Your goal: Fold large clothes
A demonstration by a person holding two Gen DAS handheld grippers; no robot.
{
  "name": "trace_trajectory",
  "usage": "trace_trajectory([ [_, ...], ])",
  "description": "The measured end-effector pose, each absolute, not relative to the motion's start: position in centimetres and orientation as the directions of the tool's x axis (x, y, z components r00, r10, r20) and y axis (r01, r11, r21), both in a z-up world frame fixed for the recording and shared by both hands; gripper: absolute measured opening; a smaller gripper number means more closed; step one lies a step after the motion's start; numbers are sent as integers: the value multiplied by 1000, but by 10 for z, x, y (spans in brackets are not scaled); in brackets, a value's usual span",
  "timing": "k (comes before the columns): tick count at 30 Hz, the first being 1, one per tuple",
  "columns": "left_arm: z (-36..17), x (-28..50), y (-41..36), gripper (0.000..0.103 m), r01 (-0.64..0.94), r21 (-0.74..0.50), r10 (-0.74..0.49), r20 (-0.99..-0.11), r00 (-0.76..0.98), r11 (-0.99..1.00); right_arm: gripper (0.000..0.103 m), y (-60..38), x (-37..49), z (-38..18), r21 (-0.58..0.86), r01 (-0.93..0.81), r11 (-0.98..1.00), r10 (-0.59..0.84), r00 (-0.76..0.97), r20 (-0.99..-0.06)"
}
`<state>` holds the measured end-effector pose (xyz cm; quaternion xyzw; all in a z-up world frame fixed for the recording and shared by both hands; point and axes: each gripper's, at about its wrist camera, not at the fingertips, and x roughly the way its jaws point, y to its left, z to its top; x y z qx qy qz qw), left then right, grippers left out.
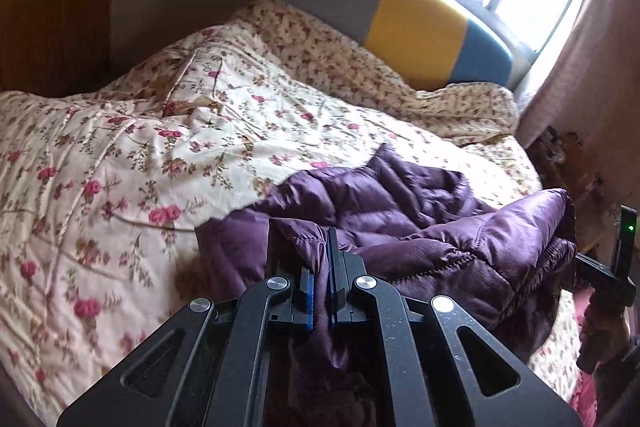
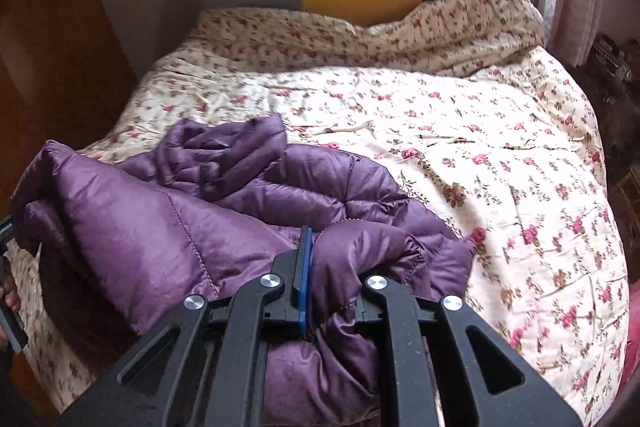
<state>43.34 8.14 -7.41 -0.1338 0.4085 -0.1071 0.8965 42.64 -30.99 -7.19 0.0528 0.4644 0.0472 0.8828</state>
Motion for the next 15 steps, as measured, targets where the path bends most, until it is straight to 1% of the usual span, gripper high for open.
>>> trace_trajectory([
  [3,-85,450,81,6,60,-318,-286,-737,613,946,21,-310,437,-82,141,-24,990,131,549,-826],
  [4,-90,455,84,6,46,-341,-300,-747,593,939,26,-309,439,-83,143,-20,990,131,545,-828],
  [6,-93,461,91,12,19,-386,-325,-747,581,922,44,-310,444,-85,179,-20,984,162,539,-827],
  [7,-94,462,95,18,6,-416,-343,-740,579,909,62,-310,446,-84,206,-18,978,183,540,-821],
  [8,-93,462,100,24,-4,-440,-356,-731,581,898,70,-309,446,-83,218,-17,976,192,544,-817],
  [9,-92,461,102,29,-13,-445,-353,-727,589,895,72,-308,446,-79,231,-20,973,204,549,-811],
  [10,-90,460,106,41,-21,-452,-351,-719,600,892,77,-307,446,-75,250,-24,968,221,552,-804],
  [11,-87,458,110,57,-32,-466,-351,-707,614,884,83,-307,446,-71,266,-26,964,235,555,-798],
  [13,-79,450,122,81,-76,-474,-311,-682,662,878,88,-308,445,-60,316,-28,948,276,564,-778],
  [15,-73,444,133,82,-86,-504,-313,-652,691,859,92,-312,441,-49,361,-28,932,310,577,-756],
])
